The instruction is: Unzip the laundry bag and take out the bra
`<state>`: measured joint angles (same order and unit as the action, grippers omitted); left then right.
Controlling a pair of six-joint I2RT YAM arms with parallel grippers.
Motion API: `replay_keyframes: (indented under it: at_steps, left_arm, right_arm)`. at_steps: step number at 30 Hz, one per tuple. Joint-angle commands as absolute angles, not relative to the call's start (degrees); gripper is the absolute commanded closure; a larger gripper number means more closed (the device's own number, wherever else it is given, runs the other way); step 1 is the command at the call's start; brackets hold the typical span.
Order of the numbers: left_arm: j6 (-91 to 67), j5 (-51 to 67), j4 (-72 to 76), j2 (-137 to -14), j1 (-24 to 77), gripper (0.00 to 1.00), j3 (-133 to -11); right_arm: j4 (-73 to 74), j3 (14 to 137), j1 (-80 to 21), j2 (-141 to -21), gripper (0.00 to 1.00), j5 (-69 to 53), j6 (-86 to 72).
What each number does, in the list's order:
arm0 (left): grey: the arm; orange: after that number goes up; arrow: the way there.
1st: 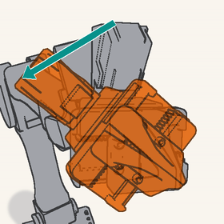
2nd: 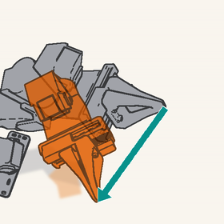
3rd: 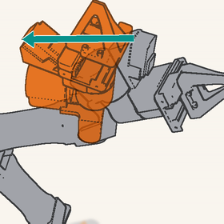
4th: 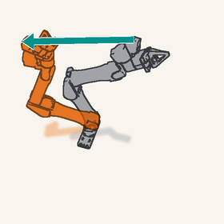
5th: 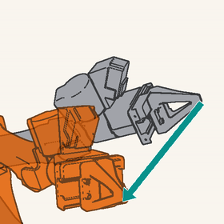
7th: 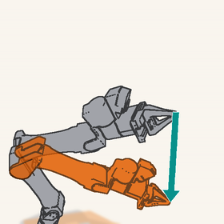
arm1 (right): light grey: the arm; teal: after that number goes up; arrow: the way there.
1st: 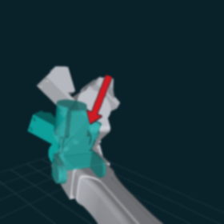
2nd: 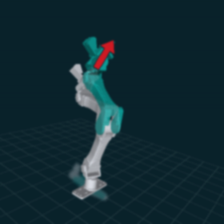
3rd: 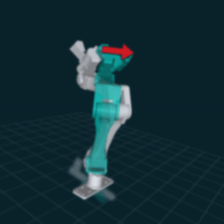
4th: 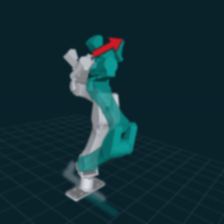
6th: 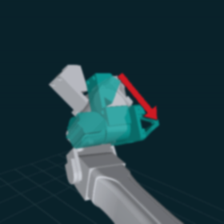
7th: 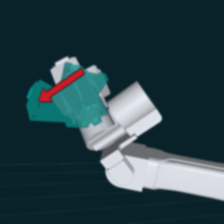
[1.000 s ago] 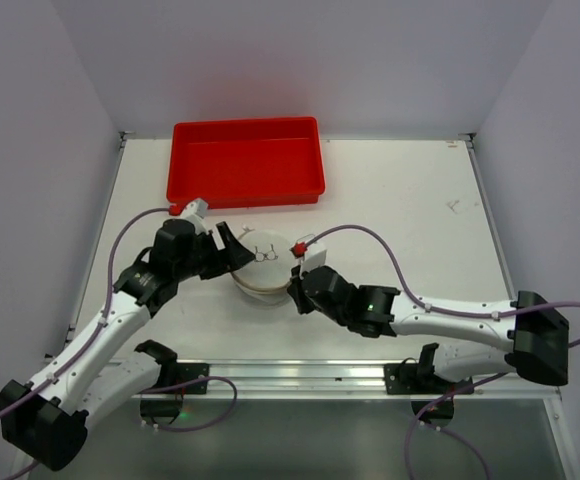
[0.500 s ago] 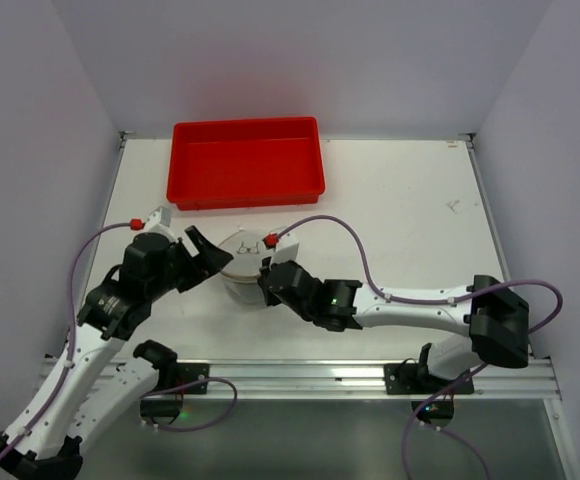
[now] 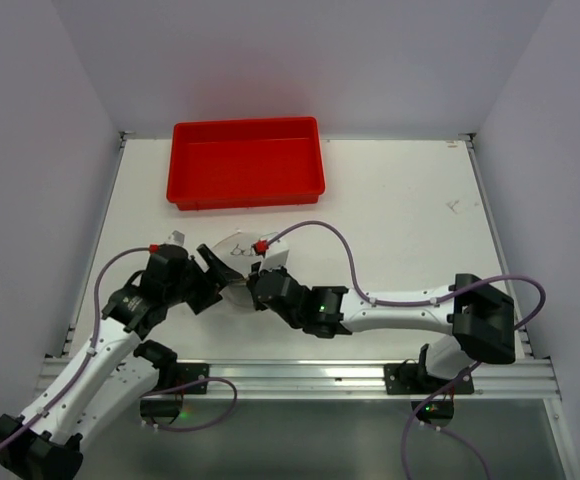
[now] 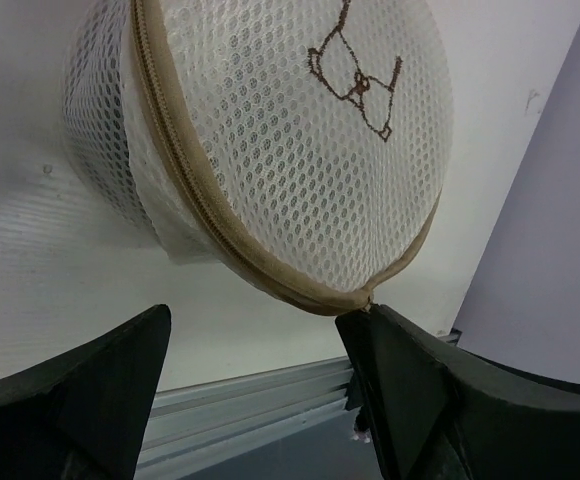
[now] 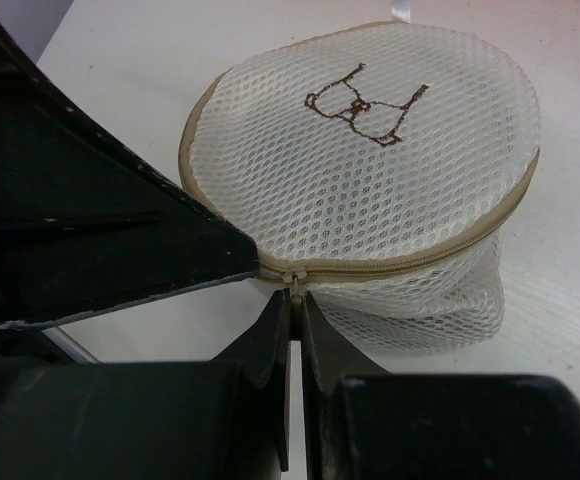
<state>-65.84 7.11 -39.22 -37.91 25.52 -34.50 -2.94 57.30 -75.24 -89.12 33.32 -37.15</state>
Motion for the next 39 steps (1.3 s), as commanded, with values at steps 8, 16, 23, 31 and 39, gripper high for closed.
replay_keyframes:
  at_steps: [8, 16, 23, 31, 39]
  left_arm:
    - [-72.77, 5.37, -30.33, -38.67, 25.22, 0.3, -31.47]
    - [-72.86, 5.54, -27.69, -39.02, 25.22, 0.53, -29.36]
    - [-70.05, 3.08, -27.42, -37.97, 25.22, 1.0, -30.14]
    - [-62.33, 7.2, -28.39, -39.64, 25.22, 1.0, -33.22]
    - [-56.52, 14.94, -18.28, -35.59, 25.14, 1.0, -31.2]
  right_arm:
    - [-8.43, 59.77, -77.52, -91.14, 1.0, 35.51, -37.79]
    - [-10.02, 58.89, -78.49, -91.41, 1.0, 36.03, -37.71]
    - [-8.88, 56.61, -78.57, -89.04, 1.0, 36.21, -37.01]
    - [-0.88, 53.01, -78.31, -82.8, 1.0, 39.64, -31.47]
    - [5.09, 47.64, -72.78, -76.38, 1.0, 38.67, -30.15]
